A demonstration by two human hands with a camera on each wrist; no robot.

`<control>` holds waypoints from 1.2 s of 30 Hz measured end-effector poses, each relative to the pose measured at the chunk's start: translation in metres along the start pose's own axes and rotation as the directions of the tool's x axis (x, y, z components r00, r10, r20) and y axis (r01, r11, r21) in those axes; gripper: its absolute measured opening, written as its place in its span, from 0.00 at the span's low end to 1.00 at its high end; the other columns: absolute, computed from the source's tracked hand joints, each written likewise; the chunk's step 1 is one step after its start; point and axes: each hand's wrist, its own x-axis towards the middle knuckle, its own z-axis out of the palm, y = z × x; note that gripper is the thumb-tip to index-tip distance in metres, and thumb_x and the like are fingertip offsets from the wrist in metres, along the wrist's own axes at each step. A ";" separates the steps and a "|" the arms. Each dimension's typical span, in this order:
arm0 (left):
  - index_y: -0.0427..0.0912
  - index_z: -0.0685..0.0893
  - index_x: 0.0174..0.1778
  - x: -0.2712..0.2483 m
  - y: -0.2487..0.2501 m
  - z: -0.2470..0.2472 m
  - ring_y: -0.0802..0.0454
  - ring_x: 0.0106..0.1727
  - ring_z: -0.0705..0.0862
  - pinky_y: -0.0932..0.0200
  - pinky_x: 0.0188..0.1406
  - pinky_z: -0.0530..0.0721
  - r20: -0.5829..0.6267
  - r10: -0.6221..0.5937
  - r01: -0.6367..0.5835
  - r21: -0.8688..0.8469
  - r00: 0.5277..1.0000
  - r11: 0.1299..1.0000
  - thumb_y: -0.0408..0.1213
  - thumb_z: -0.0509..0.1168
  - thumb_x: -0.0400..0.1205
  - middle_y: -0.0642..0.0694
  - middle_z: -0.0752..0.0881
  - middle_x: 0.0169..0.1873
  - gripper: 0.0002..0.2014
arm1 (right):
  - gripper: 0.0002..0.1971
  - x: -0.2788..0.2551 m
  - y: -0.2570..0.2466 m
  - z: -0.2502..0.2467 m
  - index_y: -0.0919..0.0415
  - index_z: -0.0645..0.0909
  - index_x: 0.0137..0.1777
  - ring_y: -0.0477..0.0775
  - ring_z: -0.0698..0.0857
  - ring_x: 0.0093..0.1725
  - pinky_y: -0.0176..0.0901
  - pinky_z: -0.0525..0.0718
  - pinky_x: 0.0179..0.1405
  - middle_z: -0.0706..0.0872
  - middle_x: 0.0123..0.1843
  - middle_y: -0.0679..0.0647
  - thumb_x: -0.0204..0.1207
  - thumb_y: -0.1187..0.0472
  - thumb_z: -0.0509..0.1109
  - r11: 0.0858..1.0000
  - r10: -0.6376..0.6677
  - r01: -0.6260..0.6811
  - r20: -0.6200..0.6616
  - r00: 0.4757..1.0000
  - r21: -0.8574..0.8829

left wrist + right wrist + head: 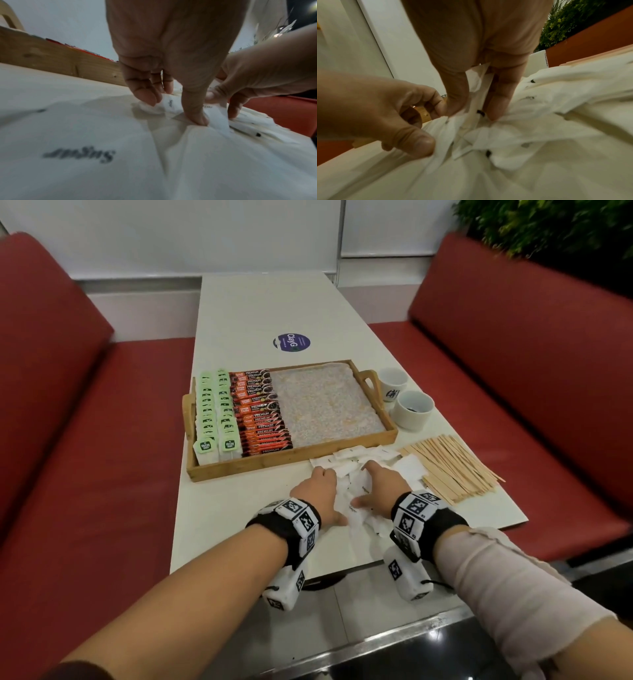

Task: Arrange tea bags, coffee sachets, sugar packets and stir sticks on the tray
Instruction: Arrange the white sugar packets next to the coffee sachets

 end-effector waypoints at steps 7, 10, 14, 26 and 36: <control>0.42 0.73 0.62 -0.001 -0.003 0.005 0.42 0.54 0.81 0.50 0.51 0.81 -0.050 -0.048 0.043 -0.106 0.998 0.993 0.58 0.74 0.70 0.43 0.74 0.61 0.33 | 0.36 -0.004 -0.008 0.005 0.59 0.68 0.69 0.57 0.80 0.59 0.42 0.75 0.52 0.82 0.60 0.56 0.64 0.53 0.81 0.998 -0.065 0.065 0.025 0.998 -0.015; 0.41 0.74 0.60 0.001 -0.006 0.004 0.41 0.55 0.80 0.52 0.51 0.79 -0.044 -0.063 0.056 -0.145 0.997 0.988 0.54 0.77 0.68 0.42 0.75 0.60 0.32 | 0.31 -0.003 -0.010 0.006 0.59 0.71 0.65 0.56 0.80 0.54 0.41 0.73 0.46 0.82 0.55 0.55 0.65 0.53 0.81 0.997 -0.076 0.077 0.018 0.997 -0.014; 0.41 0.78 0.61 0.004 -0.008 0.003 0.41 0.56 0.80 0.57 0.49 0.75 -0.027 -0.024 0.020 -0.133 0.999 0.991 0.43 0.79 0.69 0.43 0.76 0.59 0.27 | 0.23 -0.003 -0.013 0.008 0.57 0.72 0.53 0.54 0.79 0.48 0.42 0.74 0.43 0.81 0.49 0.53 0.65 0.54 0.80 0.996 -0.089 0.089 0.012 0.996 -0.024; 0.45 0.82 0.60 0.004 -0.031 -0.025 0.44 0.64 0.75 0.49 0.61 0.75 -0.223 -0.090 0.065 -0.116 0.971 0.991 0.51 0.66 0.80 0.45 0.80 0.61 0.17 | 0.23 0.004 -0.012 -0.012 0.59 0.74 0.59 0.60 0.85 0.53 0.48 0.83 0.50 0.85 0.56 0.58 0.68 0.55 0.78 0.984 -0.095 0.111 -0.111 0.989 0.143; 0.39 0.78 0.69 -0.003 -0.024 -0.040 0.40 0.53 0.87 0.49 0.40 0.90 0.055 -0.167 0.061 -0.998 0.984 0.030 0.32 0.53 0.87 0.36 0.84 0.62 0.16 | 0.18 0.005 -0.051 -0.025 0.61 0.71 0.52 0.61 0.87 0.41 0.54 0.90 0.41 0.85 0.50 0.63 0.70 0.63 0.78 0.749 -0.180 0.250 -0.175 0.968 0.613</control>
